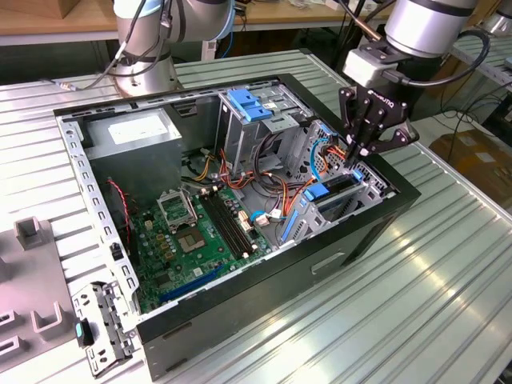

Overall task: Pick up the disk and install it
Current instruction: 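Insert the first disk wire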

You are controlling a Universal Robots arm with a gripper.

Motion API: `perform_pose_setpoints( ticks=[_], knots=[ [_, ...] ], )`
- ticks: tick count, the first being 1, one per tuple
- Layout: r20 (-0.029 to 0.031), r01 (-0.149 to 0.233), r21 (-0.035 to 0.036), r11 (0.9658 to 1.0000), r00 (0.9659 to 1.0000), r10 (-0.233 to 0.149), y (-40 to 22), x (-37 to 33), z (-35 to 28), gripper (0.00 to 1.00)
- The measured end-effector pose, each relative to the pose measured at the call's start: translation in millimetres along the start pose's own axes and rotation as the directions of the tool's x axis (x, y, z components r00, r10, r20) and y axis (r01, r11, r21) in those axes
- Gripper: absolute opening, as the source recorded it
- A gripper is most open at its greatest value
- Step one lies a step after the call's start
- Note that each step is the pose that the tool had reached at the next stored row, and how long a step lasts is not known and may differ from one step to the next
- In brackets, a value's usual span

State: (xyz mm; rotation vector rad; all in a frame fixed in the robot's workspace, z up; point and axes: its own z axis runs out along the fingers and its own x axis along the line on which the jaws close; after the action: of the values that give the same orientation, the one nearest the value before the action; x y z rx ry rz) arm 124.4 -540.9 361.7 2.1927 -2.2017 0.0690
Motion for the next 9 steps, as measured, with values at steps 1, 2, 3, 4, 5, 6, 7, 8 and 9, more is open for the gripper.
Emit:
perform_pose_setpoints(
  ticks=[1,2,3,4,5,6,7,8,9],
  knots=[
    [0.0002,-0.009,-0.0005,1.0000,1.0000,0.009,0.6,-0.1,1.5,0.16],
    [0.0000,-0.016,-0.0009,0.9999,0.9999,0.016,0.8,-0.1,2.8,0.16],
    [-0.0002,-0.026,-0.0015,0.9997,0.9997,0.026,0.9,-0.2,4.1,0.16],
    [-0.0003,-0.037,-0.0020,0.9993,0.9993,0.037,1.0,-0.3,5.4,0.16],
    [-0.0004,-0.039,-0.0021,0.9992,0.9992,0.039,1.0,-0.3,6.0,0.16],
    [-0.0006,-0.039,-0.0021,0.9992,0.9992,0.039,1.2,-0.3,6.1,0.16],
    [-0.0004,-0.036,-0.0021,0.9993,0.9994,0.036,2.3,0.1,6.6,0.16],
    [-0.0001,-0.027,-0.0015,0.9996,0.9996,0.027,3.1,1.4,7.2,0.16],
    [-0.0001,-0.016,-0.0009,0.9999,0.9999,0.016,4.2,2.6,7.7,0.16]
  ],
)
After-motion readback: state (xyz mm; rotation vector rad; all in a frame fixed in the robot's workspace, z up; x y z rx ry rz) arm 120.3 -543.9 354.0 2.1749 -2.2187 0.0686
